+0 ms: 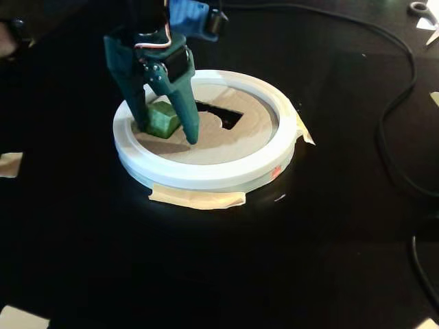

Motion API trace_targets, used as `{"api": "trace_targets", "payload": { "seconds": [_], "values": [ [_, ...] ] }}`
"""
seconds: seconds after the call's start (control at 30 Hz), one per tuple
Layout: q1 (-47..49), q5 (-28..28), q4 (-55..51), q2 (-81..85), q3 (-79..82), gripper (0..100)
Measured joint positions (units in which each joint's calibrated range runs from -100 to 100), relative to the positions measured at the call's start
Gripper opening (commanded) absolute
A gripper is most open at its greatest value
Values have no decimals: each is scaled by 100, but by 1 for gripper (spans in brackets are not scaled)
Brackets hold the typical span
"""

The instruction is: Pick up the square block and drop it in corresponding square shaped hole

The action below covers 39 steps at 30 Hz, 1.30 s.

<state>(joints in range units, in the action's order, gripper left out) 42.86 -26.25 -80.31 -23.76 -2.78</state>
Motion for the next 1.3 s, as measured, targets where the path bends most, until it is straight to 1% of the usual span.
{"api": "trace_targets", "payload": {
  "seconds": [0.13,0.23,0.4,0.7,1.0,1.13,1.2,1.23,1.3],
  "values": [
    [-10,5,0,0,0,70],
    [-100,127,-58,160,20,70],
    [-649,249,-572,874,20,70],
    [-440,259,-747,1391,20,70],
    [-689,283,-1746,2693,29,69],
    [-1179,527,-1853,3718,254,69],
    [-1628,689,-1950,4298,654,69],
    [-2128,806,-1940,4913,996,70],
    [-2438,889,-1950,5386,1288,70]
  ]
}}
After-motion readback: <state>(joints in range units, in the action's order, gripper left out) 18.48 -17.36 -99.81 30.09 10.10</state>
